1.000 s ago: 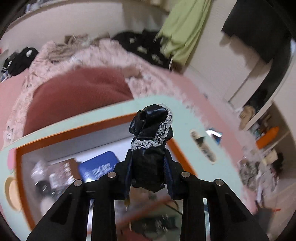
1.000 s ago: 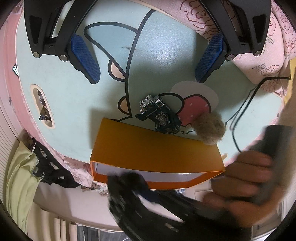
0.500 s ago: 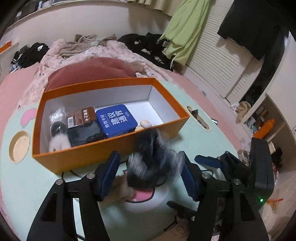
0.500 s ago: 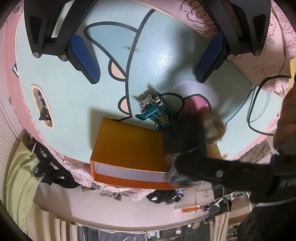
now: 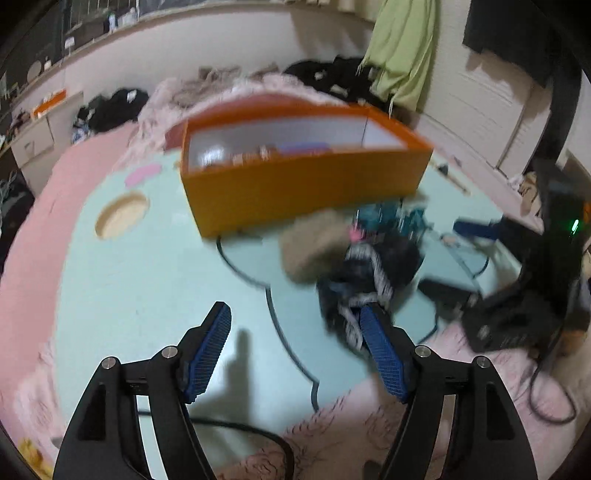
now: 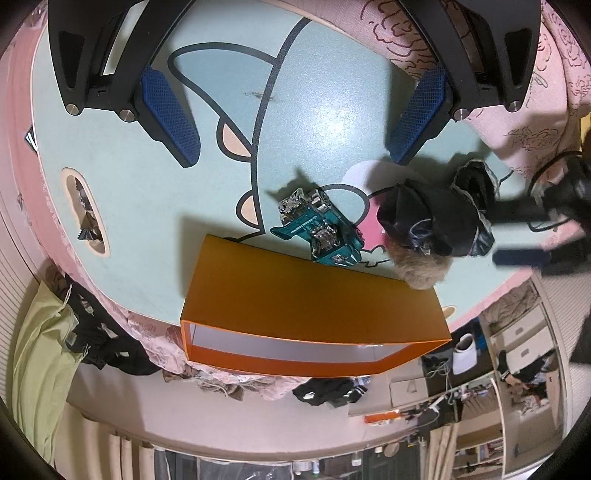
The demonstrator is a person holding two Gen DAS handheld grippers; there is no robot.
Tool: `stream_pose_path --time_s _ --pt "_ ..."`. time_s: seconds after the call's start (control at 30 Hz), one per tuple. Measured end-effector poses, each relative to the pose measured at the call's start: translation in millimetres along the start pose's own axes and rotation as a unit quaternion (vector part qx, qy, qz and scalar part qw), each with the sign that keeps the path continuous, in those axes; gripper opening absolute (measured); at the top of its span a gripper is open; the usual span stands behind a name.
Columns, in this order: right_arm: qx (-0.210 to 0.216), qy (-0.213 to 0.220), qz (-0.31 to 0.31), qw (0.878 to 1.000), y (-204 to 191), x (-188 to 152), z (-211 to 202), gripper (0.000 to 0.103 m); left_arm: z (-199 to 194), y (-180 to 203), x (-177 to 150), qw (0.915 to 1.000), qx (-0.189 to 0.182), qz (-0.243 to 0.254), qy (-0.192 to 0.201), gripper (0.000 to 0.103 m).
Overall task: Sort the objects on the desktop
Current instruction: 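Lift the black lace cloth out and drop it beside the fur ball, then reach into the box and grasp the blue printed tin with the right gripper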
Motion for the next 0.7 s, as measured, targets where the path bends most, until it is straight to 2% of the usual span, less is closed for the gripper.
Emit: stream_pose_path --time_s 0.03,0.07,0.13,0.17,0.7 --pt "0.000 0.000 0.000 1.000 0 0 0 0.103 5 0 -5 1.0000 -0.001 -0.003 -0.005 0.073" --pt "-0.001 0.000 0.000 1.000 0 0 0 0.103 12 1 -7 1.0000 0.006 0.001 -0.006 0.085" --pt "0.000 0.000 0.000 1.000 0 -1 -1 0.103 17 3 -5 0.9991 0.038 0.017 -0.001 0.100" --pt "0.000 0.000 0.001 1.000 1 -1 -1 0.103 21 2 -3 0.9992 0.037 0.009 -0.010 0.103" --pt "0.000 -0.001 0.001 1.000 1 -3 -2 0.103 18 9 2 0.9996 0.028 0.005 0.000 0.103"
Point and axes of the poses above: each gripper's, at about its wrist camera, not at the fingertips, and z roughly the way its jaws point, y to its right, x to its top, the point moved 10 cm from there along z, roughly the way its jaws point, and after that the axes turned 3 degrees about -x, right-handed, at the moved point
